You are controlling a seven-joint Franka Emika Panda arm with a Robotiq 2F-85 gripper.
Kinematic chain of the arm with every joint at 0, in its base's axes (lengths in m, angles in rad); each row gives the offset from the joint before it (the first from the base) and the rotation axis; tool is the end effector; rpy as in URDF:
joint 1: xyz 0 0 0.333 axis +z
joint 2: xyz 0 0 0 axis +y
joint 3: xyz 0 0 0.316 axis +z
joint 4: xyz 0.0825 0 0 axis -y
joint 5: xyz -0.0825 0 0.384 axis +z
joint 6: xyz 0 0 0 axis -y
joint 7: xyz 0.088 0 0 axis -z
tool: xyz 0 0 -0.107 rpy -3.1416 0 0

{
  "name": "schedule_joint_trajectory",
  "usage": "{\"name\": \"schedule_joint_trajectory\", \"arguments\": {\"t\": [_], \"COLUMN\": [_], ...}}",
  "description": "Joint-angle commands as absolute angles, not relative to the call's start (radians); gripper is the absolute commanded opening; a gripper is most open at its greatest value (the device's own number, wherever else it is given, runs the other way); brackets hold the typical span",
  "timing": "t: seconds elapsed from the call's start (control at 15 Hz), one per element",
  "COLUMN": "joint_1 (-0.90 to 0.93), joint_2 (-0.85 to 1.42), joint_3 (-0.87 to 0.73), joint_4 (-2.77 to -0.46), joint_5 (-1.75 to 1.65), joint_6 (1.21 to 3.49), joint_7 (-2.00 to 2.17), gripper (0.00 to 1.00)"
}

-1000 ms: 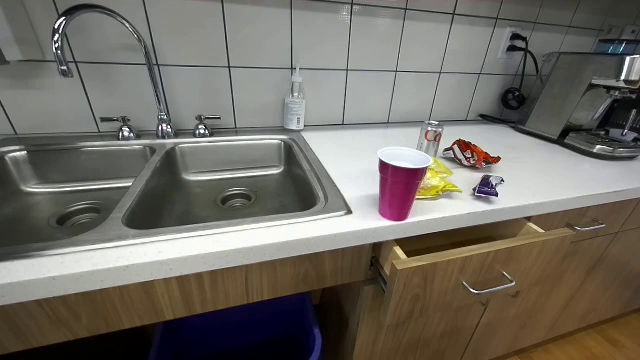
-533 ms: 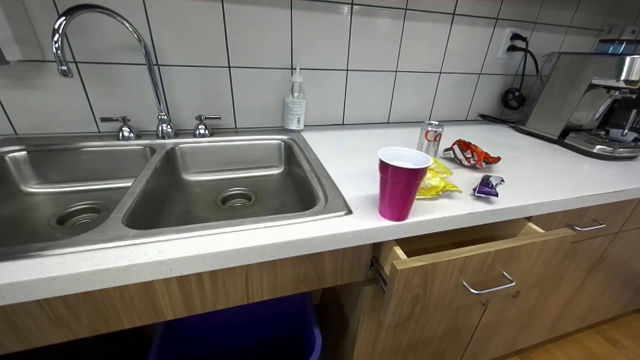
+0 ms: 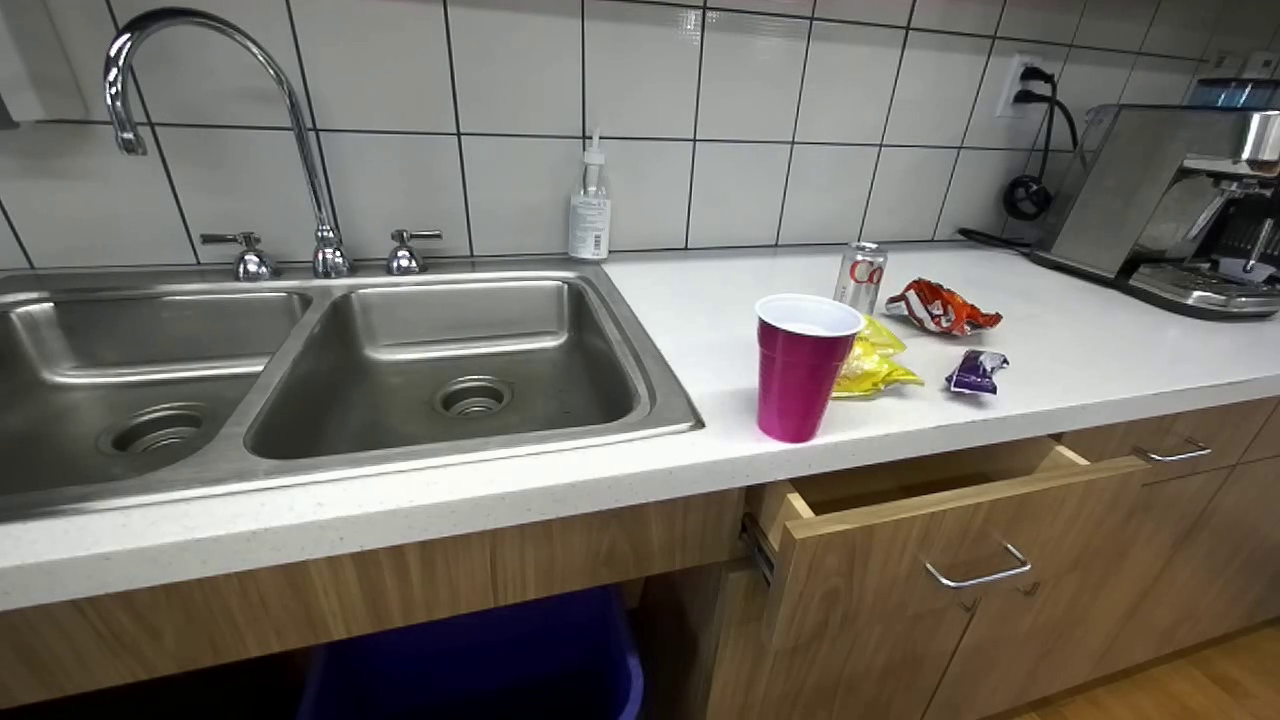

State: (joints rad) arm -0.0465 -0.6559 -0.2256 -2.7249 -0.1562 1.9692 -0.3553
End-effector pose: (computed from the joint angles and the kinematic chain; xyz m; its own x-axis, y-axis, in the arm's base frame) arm 0.3148 -0.0927 0.4021 0.9738 0.2044 -0.1000 0.2016 -0.9788 -0.0374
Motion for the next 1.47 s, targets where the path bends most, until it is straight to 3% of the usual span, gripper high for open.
{"name": "schedule_joint_trajectory", "arguments": {"t": [0.0, 1.4], "joint_1": [-0.050, -0.025], "joint_2": [-0.575, -0.022], "joint_3": [-0.206, -0.104], "joint_4": [-2.703, -2.504], "joint_5": [-0.141, -0.057], "joint_6": [2.028, 2.338], "joint_7": [-0.333, -0.301], "gripper": [1.00, 1.00]}}
